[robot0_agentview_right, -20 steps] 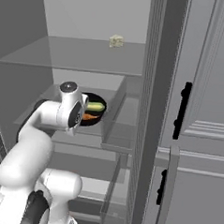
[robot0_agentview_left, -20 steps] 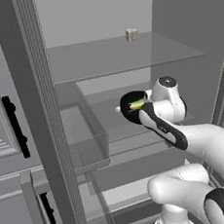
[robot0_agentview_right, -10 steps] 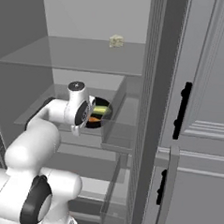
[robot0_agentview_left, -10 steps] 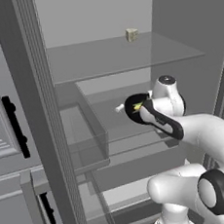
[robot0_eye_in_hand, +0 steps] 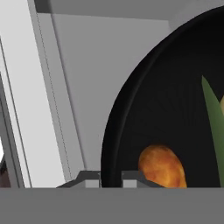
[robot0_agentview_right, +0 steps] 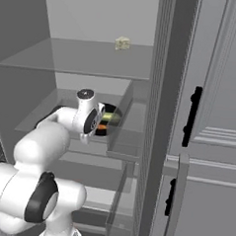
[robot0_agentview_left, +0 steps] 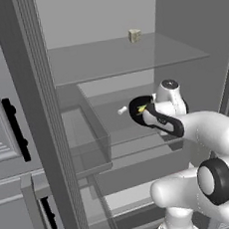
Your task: Pick the chicken drumstick and corn from their plates and place them in the bowl. Then put the bowl in the fridge.
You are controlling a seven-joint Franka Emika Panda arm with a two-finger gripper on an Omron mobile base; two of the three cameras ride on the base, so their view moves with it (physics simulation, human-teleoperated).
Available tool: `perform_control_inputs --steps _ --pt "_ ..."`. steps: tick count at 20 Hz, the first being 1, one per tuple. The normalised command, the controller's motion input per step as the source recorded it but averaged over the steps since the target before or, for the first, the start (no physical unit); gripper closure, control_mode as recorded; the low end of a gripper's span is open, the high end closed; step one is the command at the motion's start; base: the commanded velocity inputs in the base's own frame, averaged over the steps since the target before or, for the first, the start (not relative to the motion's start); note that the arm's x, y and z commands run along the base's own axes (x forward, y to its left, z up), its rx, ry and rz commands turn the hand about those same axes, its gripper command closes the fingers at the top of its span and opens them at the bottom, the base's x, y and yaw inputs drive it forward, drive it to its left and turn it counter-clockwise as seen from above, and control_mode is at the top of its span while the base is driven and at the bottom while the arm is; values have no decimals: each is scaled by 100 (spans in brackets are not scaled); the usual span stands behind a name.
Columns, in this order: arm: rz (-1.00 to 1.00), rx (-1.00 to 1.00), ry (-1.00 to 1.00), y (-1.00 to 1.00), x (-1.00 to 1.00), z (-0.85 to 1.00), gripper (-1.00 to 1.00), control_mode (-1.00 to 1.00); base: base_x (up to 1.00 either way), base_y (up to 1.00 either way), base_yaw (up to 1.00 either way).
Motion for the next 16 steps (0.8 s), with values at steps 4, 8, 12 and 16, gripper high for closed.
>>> perform_control_inputs --steps 4,8,12,16 --pt "-1 0 0 -4 37 -11 100 -100 0 0 0" --pt "-1 0 1 -1 31 -9 100 -100 0 0 0" --pt "0 0 4 -4 28 -16 100 -100 0 0 0" --pt "0 0 6 0 16 -10 100 -100 0 0 0"
